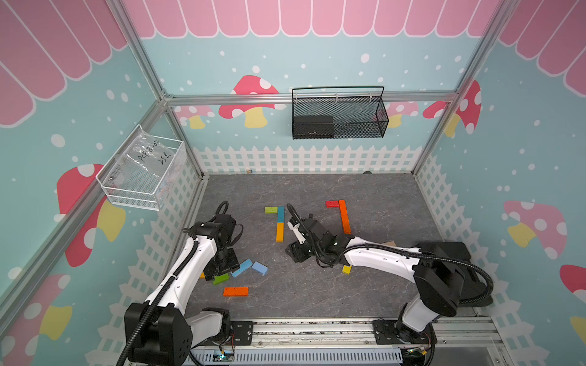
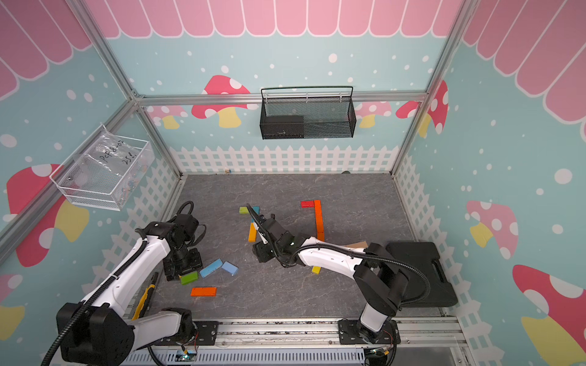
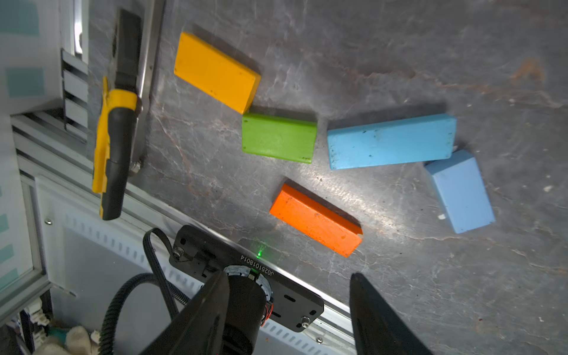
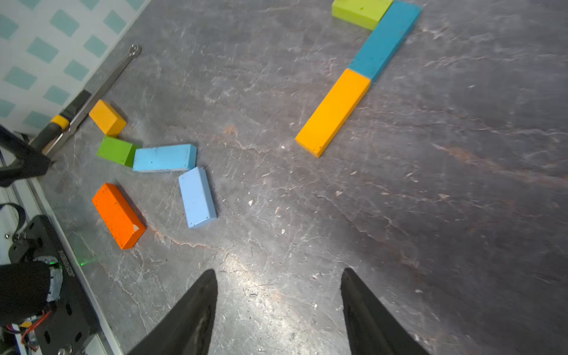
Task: Assemble a giraffe with building blocks
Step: Assemble the building block at the center of the board.
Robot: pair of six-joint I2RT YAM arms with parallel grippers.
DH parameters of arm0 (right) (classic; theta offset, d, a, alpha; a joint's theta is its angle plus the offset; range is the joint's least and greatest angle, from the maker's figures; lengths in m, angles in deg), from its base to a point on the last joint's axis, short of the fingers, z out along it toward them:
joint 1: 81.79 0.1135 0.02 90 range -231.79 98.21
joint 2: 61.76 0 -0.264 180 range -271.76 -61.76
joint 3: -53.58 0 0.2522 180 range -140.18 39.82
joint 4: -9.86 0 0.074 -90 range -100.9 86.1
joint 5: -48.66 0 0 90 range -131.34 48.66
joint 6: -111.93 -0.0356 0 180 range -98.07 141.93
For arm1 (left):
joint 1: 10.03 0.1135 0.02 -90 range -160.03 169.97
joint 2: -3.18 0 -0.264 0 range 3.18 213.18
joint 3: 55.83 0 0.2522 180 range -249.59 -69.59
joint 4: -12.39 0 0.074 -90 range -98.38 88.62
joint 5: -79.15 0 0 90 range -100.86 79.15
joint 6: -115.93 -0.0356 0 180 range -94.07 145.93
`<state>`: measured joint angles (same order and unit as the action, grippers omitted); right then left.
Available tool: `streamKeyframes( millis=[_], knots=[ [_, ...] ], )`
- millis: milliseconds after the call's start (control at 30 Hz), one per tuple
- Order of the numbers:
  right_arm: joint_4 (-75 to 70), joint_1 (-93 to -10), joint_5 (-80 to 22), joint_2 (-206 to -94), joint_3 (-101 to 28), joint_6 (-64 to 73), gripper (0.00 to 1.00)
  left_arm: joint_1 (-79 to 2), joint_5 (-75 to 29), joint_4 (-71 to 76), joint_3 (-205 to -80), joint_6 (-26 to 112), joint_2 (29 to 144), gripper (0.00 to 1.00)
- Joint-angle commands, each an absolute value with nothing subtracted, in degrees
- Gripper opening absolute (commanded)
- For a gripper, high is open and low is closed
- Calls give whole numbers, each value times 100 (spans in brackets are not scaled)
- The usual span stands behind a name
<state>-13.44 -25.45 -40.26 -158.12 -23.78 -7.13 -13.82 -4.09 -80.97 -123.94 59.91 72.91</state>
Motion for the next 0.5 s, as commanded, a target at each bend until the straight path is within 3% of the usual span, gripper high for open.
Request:
streamKeyframes(
  millis=[0, 267, 467],
  knots=[
    [-1280, -2401, -4016, -16017, -2452, -514, 66, -1181, -529, -7855, -12409, 6338, 7203, 66],
    [-1153, -2165, -3963, -16332, -2584, -304, 66, -1003, -1276, -7035, -12042, 6645, 7330, 66],
    [-1691, -1824, -4121, -17012, -3445, 162, 67, -995, -1511, -6960, -12281, 6963, 6725, 66]
  ],
)
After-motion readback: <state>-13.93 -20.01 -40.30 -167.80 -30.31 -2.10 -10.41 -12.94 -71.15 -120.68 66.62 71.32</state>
